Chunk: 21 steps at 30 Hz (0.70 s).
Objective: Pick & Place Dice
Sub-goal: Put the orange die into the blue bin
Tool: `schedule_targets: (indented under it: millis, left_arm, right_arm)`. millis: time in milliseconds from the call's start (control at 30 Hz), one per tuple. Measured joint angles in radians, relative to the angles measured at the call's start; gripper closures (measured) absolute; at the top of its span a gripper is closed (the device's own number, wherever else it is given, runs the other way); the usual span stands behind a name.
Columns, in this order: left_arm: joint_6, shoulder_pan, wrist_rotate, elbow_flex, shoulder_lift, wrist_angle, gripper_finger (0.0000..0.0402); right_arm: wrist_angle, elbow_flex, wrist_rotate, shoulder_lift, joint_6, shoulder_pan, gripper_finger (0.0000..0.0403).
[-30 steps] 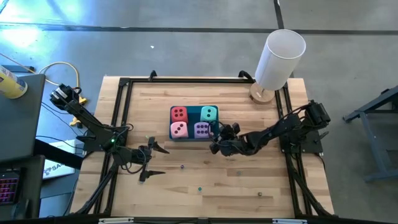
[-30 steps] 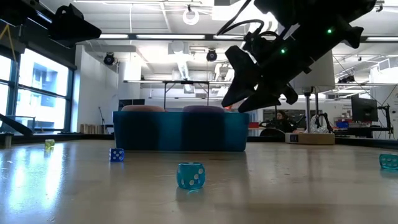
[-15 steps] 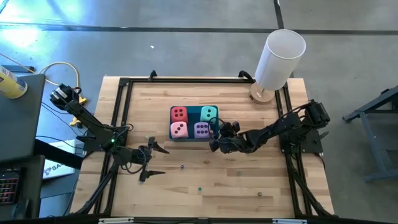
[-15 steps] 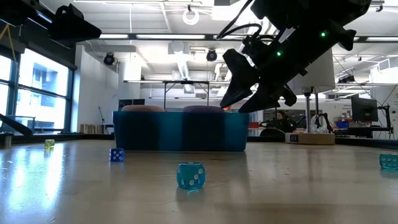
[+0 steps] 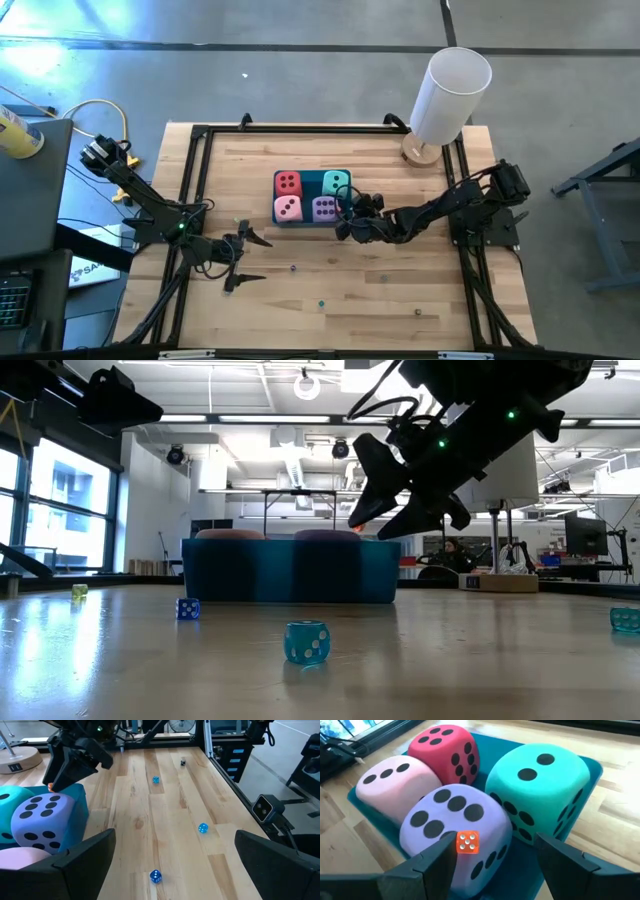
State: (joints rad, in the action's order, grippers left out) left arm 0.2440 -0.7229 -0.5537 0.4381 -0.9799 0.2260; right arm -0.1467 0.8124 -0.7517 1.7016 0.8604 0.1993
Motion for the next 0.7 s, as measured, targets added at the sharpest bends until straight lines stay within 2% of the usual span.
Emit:
schedule_targets:
  millis: [700]
  left_arm:
    - [0.0, 0.0, 0.0, 0.0, 0.0, 0.0, 0.0002]
  right_arm:
    - [-0.015, 0.0, -0.007, 0.022, 0.01, -0.006, 0.0151]
